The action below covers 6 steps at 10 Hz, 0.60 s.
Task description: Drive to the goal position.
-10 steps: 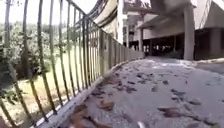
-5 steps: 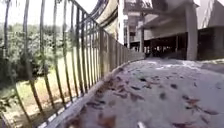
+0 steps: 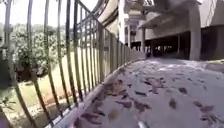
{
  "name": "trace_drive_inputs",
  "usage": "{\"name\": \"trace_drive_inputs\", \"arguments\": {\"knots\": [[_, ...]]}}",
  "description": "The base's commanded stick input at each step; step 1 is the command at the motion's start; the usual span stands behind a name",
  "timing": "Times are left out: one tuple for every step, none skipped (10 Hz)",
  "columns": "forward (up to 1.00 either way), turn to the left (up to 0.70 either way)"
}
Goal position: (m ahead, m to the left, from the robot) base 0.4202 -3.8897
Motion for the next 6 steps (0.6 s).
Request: {"name": "trace_drive_inputs", "arguments": {"knots": [[0.50, -0.50], [0.50, -0.50], [0.50, -0.31], [0.50, 0.00], [0.42, 0.00], [0.13, 0.00]]}}
